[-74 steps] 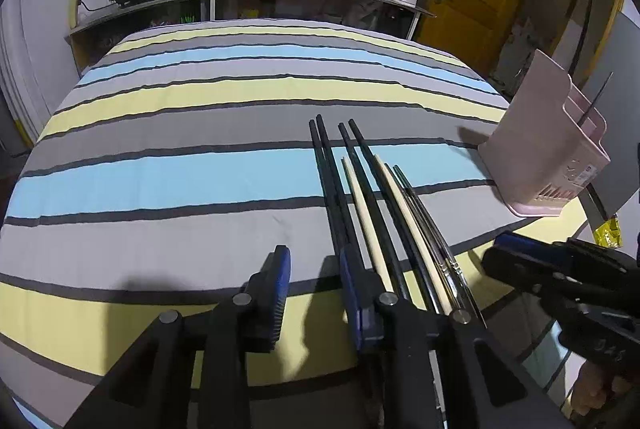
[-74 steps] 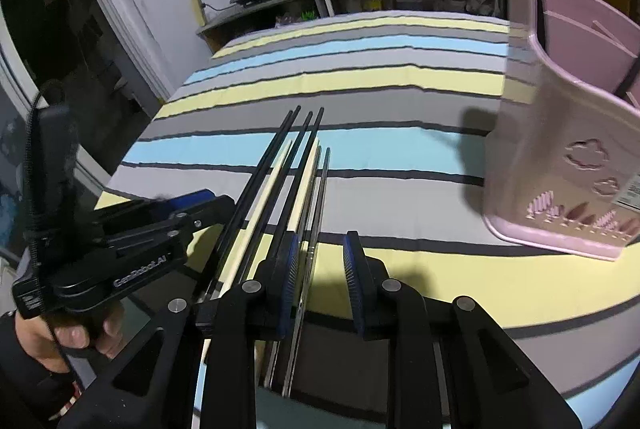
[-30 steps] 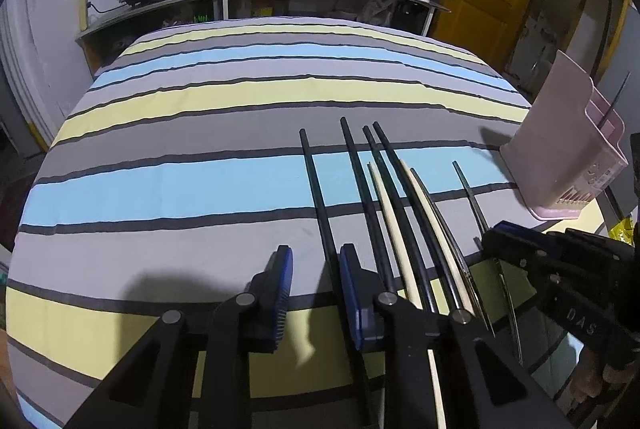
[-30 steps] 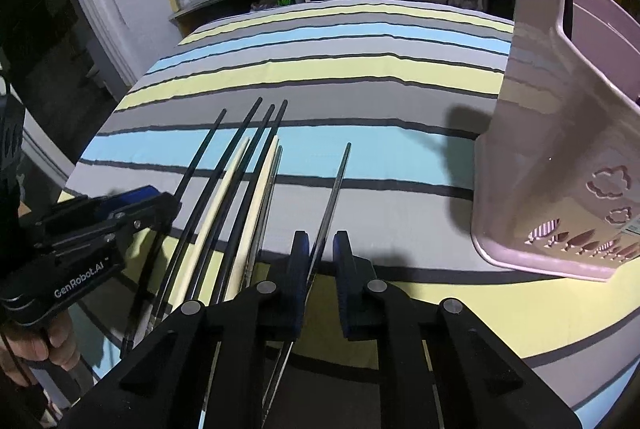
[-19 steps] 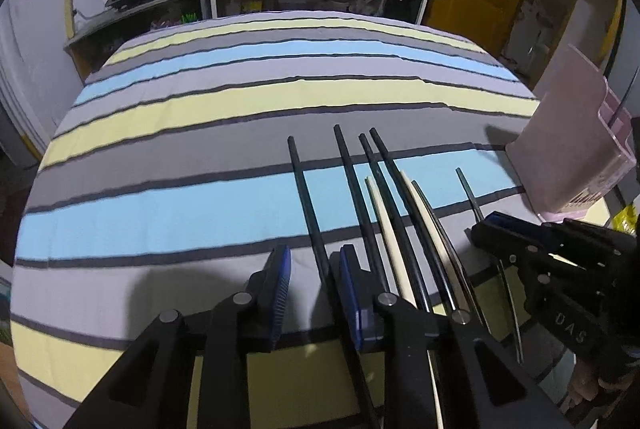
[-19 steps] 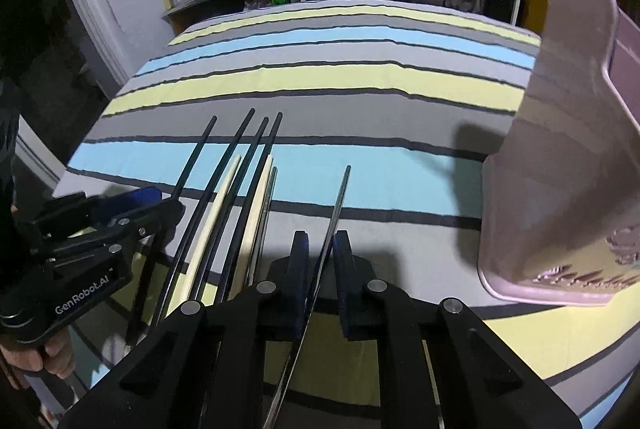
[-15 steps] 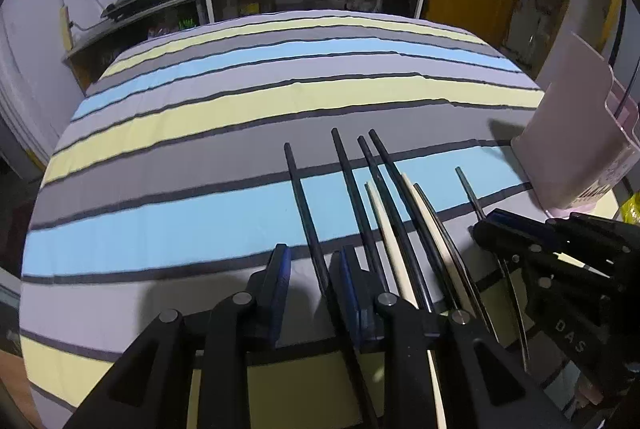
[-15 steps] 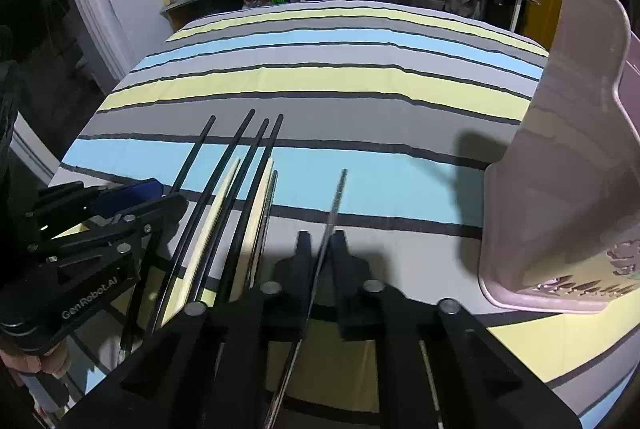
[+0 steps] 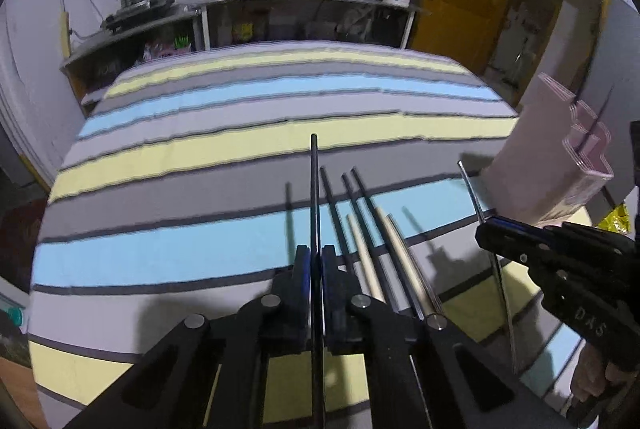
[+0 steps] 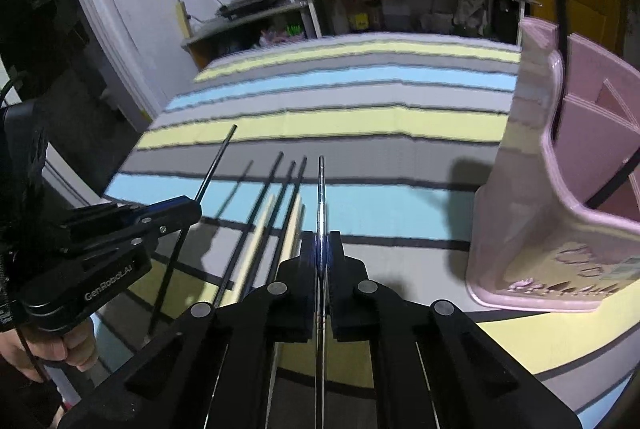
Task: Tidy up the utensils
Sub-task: 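Lift the black chopstick upright with the right gripper over the pink caddy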
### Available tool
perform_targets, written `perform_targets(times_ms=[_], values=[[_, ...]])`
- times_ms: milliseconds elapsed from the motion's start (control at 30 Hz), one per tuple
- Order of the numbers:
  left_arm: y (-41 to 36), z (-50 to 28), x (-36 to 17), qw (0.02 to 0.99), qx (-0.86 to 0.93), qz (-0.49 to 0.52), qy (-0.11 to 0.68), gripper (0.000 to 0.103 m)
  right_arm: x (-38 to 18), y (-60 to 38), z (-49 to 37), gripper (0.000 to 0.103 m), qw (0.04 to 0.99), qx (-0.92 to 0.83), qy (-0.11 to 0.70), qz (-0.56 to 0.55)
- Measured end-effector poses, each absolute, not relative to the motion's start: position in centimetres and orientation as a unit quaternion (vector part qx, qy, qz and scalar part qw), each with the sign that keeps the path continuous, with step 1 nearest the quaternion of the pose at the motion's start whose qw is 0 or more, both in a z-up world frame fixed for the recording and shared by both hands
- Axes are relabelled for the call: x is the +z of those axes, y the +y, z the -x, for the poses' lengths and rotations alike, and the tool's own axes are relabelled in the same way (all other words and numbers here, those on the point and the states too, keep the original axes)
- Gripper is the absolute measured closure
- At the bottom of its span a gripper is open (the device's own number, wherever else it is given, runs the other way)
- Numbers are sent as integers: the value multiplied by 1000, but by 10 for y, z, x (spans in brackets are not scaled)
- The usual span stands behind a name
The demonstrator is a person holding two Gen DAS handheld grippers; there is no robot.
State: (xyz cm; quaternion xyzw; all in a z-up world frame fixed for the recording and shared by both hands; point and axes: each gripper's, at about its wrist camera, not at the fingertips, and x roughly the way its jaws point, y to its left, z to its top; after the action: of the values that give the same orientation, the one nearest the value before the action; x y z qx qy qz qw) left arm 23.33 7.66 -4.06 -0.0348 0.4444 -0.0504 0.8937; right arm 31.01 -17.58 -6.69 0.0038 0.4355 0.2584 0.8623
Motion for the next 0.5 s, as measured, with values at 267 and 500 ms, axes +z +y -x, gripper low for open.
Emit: perform_targets(times_ms=[267, 500], values=[[85, -208, 10, 911, -69, 45, 404, 98, -26, -197, -297, 98, 876, 271, 398, -32], [85, -186, 47, 922, -83, 44, 375, 98, 1, -212, -280, 98, 886, 276, 370, -43]])
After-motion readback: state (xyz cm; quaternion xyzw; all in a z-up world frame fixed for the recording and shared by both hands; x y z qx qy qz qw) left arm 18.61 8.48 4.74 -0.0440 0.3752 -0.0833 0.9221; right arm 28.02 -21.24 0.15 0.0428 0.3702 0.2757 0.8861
